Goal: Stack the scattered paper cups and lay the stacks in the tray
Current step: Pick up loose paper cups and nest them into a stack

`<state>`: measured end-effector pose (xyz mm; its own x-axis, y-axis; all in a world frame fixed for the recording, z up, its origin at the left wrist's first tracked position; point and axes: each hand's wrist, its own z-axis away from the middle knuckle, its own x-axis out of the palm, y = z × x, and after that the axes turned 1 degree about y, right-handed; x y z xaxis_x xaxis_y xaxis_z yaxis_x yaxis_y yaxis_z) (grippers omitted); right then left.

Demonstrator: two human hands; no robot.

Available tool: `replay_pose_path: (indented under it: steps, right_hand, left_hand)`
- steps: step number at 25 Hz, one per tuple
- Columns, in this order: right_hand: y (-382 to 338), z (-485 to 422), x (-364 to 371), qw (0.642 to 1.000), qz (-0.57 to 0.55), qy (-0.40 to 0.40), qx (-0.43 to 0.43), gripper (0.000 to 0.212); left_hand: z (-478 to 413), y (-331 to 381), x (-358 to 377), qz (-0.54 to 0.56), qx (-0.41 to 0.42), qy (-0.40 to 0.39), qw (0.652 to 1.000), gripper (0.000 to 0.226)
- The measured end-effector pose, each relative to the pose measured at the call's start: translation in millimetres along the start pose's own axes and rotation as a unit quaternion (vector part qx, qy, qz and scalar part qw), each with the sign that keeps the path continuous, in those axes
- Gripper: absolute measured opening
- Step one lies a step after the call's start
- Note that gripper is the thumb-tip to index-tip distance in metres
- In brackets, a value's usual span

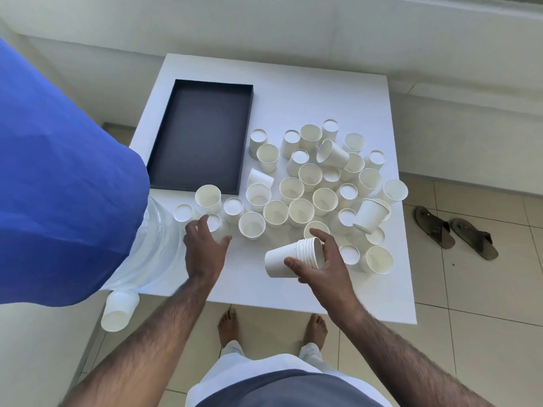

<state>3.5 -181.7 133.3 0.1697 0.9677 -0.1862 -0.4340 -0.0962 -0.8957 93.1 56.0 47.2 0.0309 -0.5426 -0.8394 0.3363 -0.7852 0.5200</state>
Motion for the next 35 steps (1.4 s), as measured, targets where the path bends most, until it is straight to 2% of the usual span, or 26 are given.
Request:
replay_pose_path:
  steps: [4, 9, 12, 15, 18, 19, 21, 23, 24, 28, 31, 33, 35]
  right_hand:
    - [6, 2, -7, 1.000, 0.014, 0.009, 0.008, 0.080]
    - [8, 5, -16, 1.000, 0.017, 0.019, 0.013, 0.079]
    - [7, 6, -18, 1.000, 0.014, 0.024, 0.014, 0.078]
    - [3, 5, -20, 0.999, 0.009, 0.030, 0.009, 0.077]
    - [0, 4, -20, 0.999, 0.001, 0.032, 0.006, 0.078]
    - [-1, 4, -19, 0.999, -0.001, 0.032, 0.005, 0.078]
    - [-2, 4, -16, 1.000, -0.010, 0.026, 0.001, 0.077]
    - [-4, 4, -10, 1.000, -0.012, 0.014, -0.006, 0.075]
    - [-5, 4, -7, 1.000, -0.009, 0.007, -0.013, 0.074]
    - [-12, 6, 5, 0.999, -0.001, -0.017, -0.033, 0.070]
    - [-18, 10, 15, 0.997, 0.023, -0.066, -0.037, 0.064]
    - [-20, 13, 26, 0.991, 0.049, -0.118, -0.051, 0.062]
    - [-19, 11, 40, 0.987, 0.021, -0.143, -0.075, 0.050]
  left_hand:
    - [-21, -17, 12, -0.163, 0.054, -0.001, 0.985, 0.075]
    - [-25, -13, 11, -0.184, 0.104, 0.017, 0.977, 0.053]
    - [-19, -11, 5, -0.133, 0.076, 0.001, 0.988, 0.044]
    - [-4, -19, -15, -0.026, 0.033, 0.007, 0.999, 0.043]
    - [22, -31, -38, 0.111, -0.002, 0.007, 0.994, 0.035]
    - [31, -32, -44, 0.200, -0.040, -0.014, 0.979, 0.029]
    - [50, -27, -49, 0.403, -0.128, -0.091, 0.902, 0.020]
    - [67, -15, -50, 0.515, -0.181, -0.160, 0.822, 0.020]
    - [74, -7, -49, 0.540, -0.192, -0.186, 0.798, 0.022]
    - [94, 32, -48, 0.570, -0.193, -0.275, 0.750, 0.046]
    - [100, 47, -48, 0.569, -0.222, -0.318, 0.725, 0.046]
    - [98, 48, -50, 0.558, -0.258, -0.319, 0.722, 0.046]
    - [94, 43, -53, 0.542, -0.296, -0.296, 0.728, 0.043]
